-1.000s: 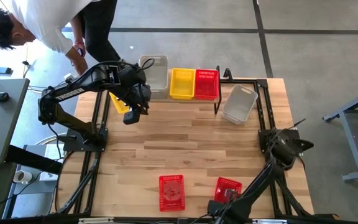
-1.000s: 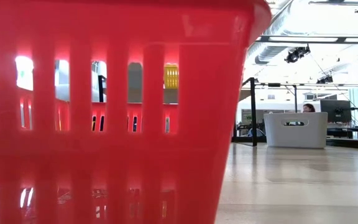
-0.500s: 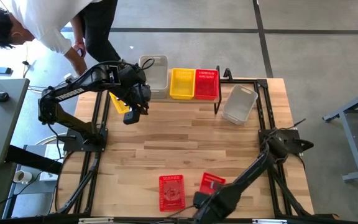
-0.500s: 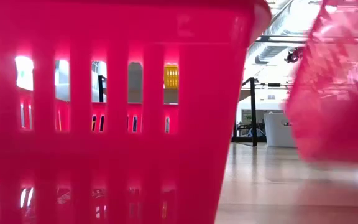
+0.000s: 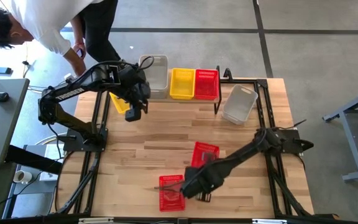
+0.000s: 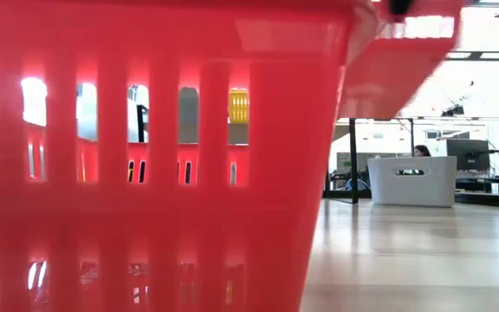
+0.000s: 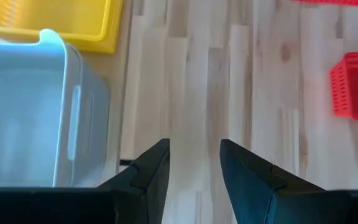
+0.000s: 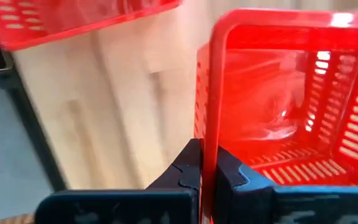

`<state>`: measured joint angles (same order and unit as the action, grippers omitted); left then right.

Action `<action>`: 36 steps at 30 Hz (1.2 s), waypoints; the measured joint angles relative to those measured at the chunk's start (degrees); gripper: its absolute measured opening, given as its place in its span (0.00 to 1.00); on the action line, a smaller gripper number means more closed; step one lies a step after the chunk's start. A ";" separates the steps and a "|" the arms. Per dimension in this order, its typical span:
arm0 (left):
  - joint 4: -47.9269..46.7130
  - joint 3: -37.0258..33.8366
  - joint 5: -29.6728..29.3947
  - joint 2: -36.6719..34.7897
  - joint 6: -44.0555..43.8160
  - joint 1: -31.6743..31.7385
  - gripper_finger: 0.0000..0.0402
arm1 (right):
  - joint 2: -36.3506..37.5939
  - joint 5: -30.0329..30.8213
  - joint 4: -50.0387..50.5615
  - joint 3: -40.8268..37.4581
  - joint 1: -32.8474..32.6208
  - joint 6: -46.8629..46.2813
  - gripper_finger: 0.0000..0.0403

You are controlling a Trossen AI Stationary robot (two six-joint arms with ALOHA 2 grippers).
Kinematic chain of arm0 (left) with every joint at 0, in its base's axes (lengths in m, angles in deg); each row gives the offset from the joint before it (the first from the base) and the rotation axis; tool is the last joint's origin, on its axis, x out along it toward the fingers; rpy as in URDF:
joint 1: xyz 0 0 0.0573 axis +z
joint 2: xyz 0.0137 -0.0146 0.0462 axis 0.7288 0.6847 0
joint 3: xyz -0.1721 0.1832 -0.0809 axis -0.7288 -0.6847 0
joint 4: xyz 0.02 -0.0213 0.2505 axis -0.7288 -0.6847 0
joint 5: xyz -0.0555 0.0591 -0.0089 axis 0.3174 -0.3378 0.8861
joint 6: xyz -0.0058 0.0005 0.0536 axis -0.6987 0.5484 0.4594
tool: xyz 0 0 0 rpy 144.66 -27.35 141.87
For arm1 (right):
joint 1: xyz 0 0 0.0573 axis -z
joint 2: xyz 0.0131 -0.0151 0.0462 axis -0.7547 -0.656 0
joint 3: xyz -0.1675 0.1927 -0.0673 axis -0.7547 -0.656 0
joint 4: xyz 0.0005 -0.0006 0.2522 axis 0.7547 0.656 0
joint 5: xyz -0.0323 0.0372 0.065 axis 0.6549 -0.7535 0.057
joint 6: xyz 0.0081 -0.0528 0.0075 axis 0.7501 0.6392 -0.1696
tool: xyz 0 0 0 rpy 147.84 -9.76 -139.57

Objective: Stack baskets on shelf by color
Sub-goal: Stack the bottom red bin on top of the other red bin on the shelf

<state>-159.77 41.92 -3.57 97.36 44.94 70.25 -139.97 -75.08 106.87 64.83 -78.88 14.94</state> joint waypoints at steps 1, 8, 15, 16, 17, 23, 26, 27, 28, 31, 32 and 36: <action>-0.23 0.00 -0.21 0.00 -0.01 0.00 0.33 | 0.00 0.95 0.67 1.13 0.74 1.41 0.00; -1.27 0.00 -0.30 -0.02 -0.15 0.00 0.33 | 4.18 7.32 0.30 2.58 7.44 11.65 0.00; -1.29 0.00 -0.30 -0.04 -0.04 0.00 0.33 | 9.84 13.12 0.37 2.48 14.83 20.73 0.00; -1.29 0.00 -0.30 -0.04 0.00 0.00 0.33 | 10.57 13.69 0.37 2.46 15.95 22.33 0.00; -1.27 0.00 -0.30 -0.04 0.00 0.00 0.33 | 11.45 14.50 0.37 2.46 17.06 23.80 0.00; -1.24 0.00 -0.30 -0.04 0.00 0.00 0.33 | 15.61 17.44 0.37 2.46 24.72 32.57 0.00; -1.25 0.00 -0.30 -0.09 0.00 0.00 0.33 | 16.70 17.95 0.37 2.46 29.04 37.89 0.00; -1.24 0.00 -0.30 -0.09 0.00 0.00 0.33 | 16.97 18.07 0.35 2.46 30.52 39.75 0.00; -1.24 0.00 -0.30 -0.09 0.00 0.00 0.33 | 17.06 17.98 0.37 2.46 31.99 41.57 0.00; -1.22 0.00 -0.30 -0.09 -0.12 0.00 0.33 | 17.07 16.17 0.37 2.39 36.56 46.44 0.00; -1.22 0.00 -0.30 -0.09 -0.12 0.00 0.33 | 17.07 15.28 0.37 2.37 37.93 47.86 0.00; -1.22 0.00 -0.52 -0.09 -0.13 0.00 0.33 | 17.07 13.60 0.37 2.37 43.12 52.55 0.00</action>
<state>-160.99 41.92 -4.09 97.27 44.81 70.25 -122.90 -61.47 107.24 67.20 -35.76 67.49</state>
